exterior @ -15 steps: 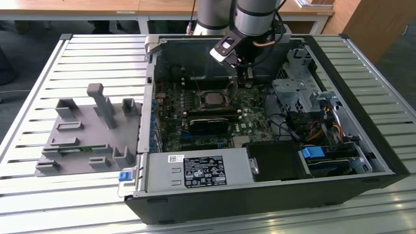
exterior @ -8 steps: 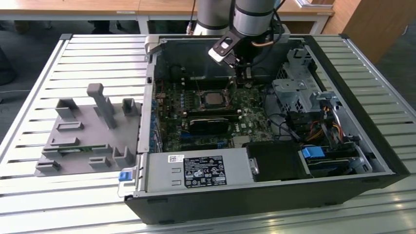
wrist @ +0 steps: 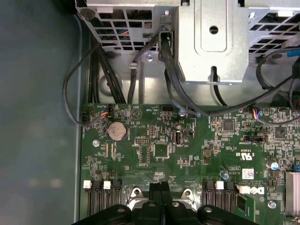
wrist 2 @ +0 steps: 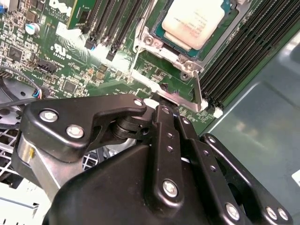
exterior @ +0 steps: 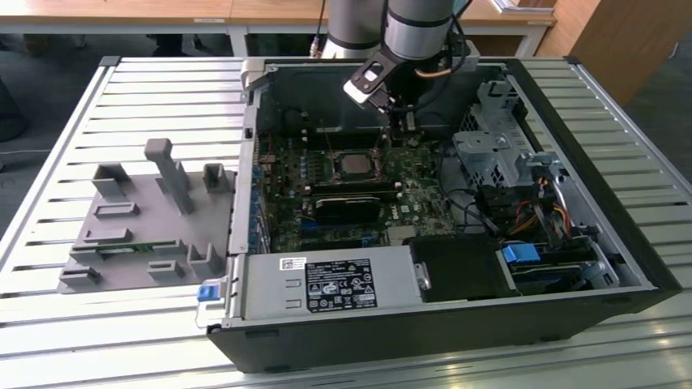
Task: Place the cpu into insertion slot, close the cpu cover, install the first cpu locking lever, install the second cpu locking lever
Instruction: 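Close the cpu cover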
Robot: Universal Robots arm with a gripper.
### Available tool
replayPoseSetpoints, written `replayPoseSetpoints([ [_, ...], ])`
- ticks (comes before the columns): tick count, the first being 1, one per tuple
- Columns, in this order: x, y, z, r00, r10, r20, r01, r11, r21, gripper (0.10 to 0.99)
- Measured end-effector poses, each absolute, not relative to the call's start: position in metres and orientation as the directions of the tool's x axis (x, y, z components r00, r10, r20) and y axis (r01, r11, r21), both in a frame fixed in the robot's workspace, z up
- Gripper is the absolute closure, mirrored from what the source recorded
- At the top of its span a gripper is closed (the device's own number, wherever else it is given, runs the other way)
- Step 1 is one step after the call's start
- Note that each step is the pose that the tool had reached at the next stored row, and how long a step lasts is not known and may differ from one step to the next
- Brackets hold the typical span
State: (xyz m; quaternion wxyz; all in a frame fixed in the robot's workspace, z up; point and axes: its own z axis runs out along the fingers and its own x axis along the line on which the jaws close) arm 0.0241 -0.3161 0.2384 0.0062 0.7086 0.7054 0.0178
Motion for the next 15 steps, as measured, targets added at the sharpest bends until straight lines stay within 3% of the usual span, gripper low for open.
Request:
replayPoseSetpoints([
  [15,0.002,-0.316,0.232,0.004,1.0,0.016,0.999,-0.005,0.034,0.98],
])
